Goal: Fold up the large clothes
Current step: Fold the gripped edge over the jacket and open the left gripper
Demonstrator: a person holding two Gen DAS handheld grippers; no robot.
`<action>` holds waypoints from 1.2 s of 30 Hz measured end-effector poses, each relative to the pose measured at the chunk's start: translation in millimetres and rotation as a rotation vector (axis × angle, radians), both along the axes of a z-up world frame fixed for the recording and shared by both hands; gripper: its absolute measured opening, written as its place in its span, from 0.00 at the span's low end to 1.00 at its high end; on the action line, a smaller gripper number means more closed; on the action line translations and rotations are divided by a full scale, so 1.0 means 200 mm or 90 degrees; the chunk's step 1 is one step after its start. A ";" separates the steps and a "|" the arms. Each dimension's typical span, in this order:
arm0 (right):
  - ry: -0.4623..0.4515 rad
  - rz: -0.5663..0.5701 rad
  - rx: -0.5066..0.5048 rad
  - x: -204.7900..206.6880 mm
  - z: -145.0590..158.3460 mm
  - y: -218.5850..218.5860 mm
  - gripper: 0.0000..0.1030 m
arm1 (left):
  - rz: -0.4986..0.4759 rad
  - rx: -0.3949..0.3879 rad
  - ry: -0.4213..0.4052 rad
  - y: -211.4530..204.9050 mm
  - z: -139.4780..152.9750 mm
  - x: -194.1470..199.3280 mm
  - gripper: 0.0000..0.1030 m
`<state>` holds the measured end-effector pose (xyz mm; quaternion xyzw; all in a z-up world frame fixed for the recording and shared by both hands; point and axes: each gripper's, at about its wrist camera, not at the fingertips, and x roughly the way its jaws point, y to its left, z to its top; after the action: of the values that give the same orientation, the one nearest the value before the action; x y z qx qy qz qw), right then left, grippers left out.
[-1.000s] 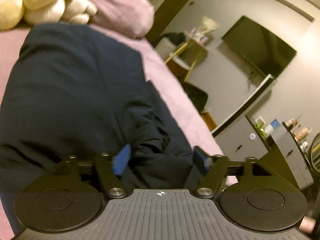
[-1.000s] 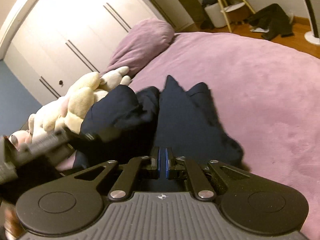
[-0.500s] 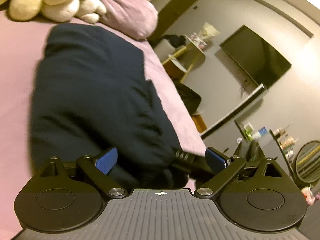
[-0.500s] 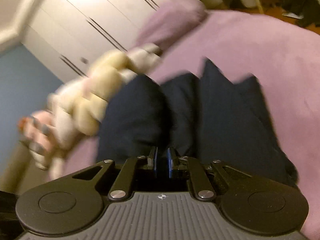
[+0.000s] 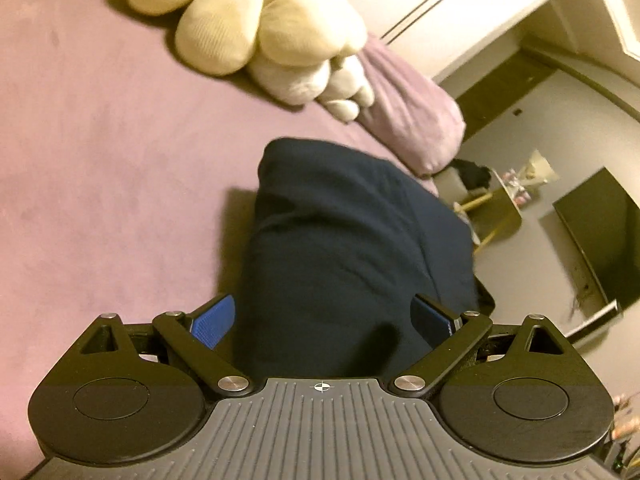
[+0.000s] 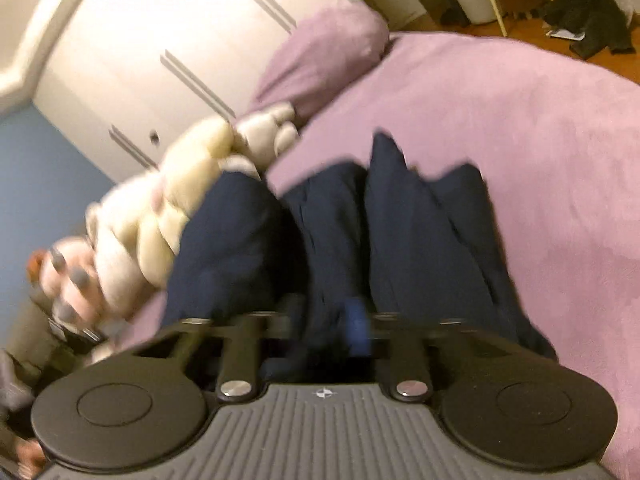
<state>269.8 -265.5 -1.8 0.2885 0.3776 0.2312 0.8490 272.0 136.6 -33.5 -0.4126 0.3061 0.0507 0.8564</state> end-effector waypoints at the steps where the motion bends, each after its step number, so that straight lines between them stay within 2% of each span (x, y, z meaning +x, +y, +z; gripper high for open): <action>1: 0.006 0.001 0.020 0.04 0.01 -0.01 0.60 | 0.004 -0.005 0.001 0.01 -0.01 0.02 0.95; 6: 0.114 0.019 0.137 0.27 -0.13 -0.01 0.66 | -0.012 -0.062 0.008 0.02 -0.11 0.11 0.95; 7: 0.127 0.027 0.151 0.31 -0.15 0.01 0.66 | -0.016 -0.058 0.011 0.01 -0.12 0.12 0.95; 8: 0.137 0.039 0.166 0.33 -0.17 0.03 0.72 | -0.022 -0.044 0.012 0.00 -0.11 0.13 0.95; 11: 0.141 0.073 0.179 0.38 -0.19 0.14 0.76 | -0.041 -0.016 0.015 -0.05 -0.09 0.16 0.96; 15: 0.118 0.112 0.184 0.39 -0.12 0.24 0.78 | -0.048 0.002 0.018 -0.09 -0.08 0.15 0.96; 16: 0.112 0.119 0.167 0.40 -0.10 0.27 0.78 | -0.050 0.006 0.016 -0.10 -0.07 0.13 0.96; 17: 0.104 0.125 0.142 0.40 -0.09 0.30 0.70 | -0.057 0.012 0.014 -0.11 -0.06 0.13 0.95; 18: 0.089 0.130 0.092 0.40 -0.07 0.35 0.60 | -0.067 0.028 0.012 -0.13 -0.04 0.12 0.94; 19: 0.070 0.130 0.038 0.38 -0.05 0.38 0.41 | -0.080 0.049 0.008 -0.16 -0.01 0.12 0.93; 20: 0.047 0.130 -0.011 0.36 -0.02 0.42 0.31 | -0.096 0.071 -0.002 -0.20 0.03 0.11 0.93; 23: -0.041 0.112 -0.112 0.26 0.10 0.46 0.20 | -0.159 0.112 -0.053 -0.34 0.15 0.08 0.92; 26: -0.125 0.086 -0.137 0.14 0.25 0.38 0.19 | -0.211 0.110 -0.091 -0.49 0.21 0.08 0.90; 28: -0.152 0.065 -0.136 0.09 0.31 0.30 0.18 | -0.223 0.085 -0.085 -0.56 0.16 0.12 0.90; 30: -0.162 0.043 -0.155 0.05 0.30 0.23 0.18 | -0.224 0.045 -0.075 -0.60 0.06 0.16 0.90; 32: -0.129 0.014 -0.192 0.06 0.20 0.16 0.18 | -0.222 0.041 -0.083 -0.64 0.01 0.15 0.89; 34: -0.063 -0.001 -0.223 0.09 0.02 0.10 0.20 | -0.230 0.076 -0.101 -0.68 0.03 0.12 0.93; 36: -0.064 -0.004 -0.207 0.07 -0.03 0.05 0.26 | -0.225 0.080 -0.107 -0.66 0.02 0.12 0.94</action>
<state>283.8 -254.7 -8.5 0.1362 0.3660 0.1784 0.9031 296.4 3.8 -29.4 -0.3011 0.2975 -0.1163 0.8985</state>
